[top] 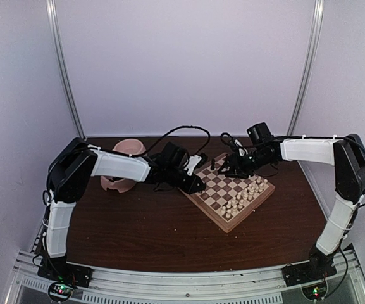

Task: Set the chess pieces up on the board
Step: Place the bishop on the chessboard.

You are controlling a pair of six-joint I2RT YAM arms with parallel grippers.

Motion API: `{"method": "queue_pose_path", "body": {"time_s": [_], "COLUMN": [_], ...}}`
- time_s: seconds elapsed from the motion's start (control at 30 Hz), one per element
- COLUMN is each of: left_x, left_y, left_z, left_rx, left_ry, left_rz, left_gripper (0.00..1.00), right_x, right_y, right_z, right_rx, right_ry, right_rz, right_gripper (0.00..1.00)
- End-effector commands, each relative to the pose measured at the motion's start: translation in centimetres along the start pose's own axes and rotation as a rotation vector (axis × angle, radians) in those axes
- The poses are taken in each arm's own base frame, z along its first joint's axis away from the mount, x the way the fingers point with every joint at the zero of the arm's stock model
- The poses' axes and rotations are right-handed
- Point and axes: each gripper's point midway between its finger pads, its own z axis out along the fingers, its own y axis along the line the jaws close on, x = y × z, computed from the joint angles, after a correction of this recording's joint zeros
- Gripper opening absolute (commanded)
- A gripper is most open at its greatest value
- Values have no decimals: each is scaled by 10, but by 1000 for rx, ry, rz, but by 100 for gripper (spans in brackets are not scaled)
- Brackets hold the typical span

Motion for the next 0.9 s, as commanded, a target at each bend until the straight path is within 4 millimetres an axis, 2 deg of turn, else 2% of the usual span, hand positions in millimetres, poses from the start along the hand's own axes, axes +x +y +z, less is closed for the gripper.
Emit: {"method": "queue_pose_path", "body": {"time_s": [0.0, 0.23, 0.37, 0.6, 0.87], "left_x": [0, 3, 13, 13, 19], "left_y": [-1, -1, -1, -2, 3], "left_z": [12, 17, 21, 20, 13], "left_rx": [-11, -5, 10, 12, -33], "left_ry": [-33, -4, 37, 61, 111], "left_rz": [73, 83, 70, 70, 99], "left_gripper": [8, 13, 17, 37, 37], "right_x": [-11, -5, -3, -4, -4], "right_y": [14, 4, 3, 2, 2], "right_z": [4, 15, 19, 21, 21], "right_rx": [-87, -62, -54, -41, -30], "right_ry": [-6, 25, 35, 42, 46], "right_rz": [37, 62, 64, 53, 40], "right_gripper": [45, 46, 46, 47, 47]}}
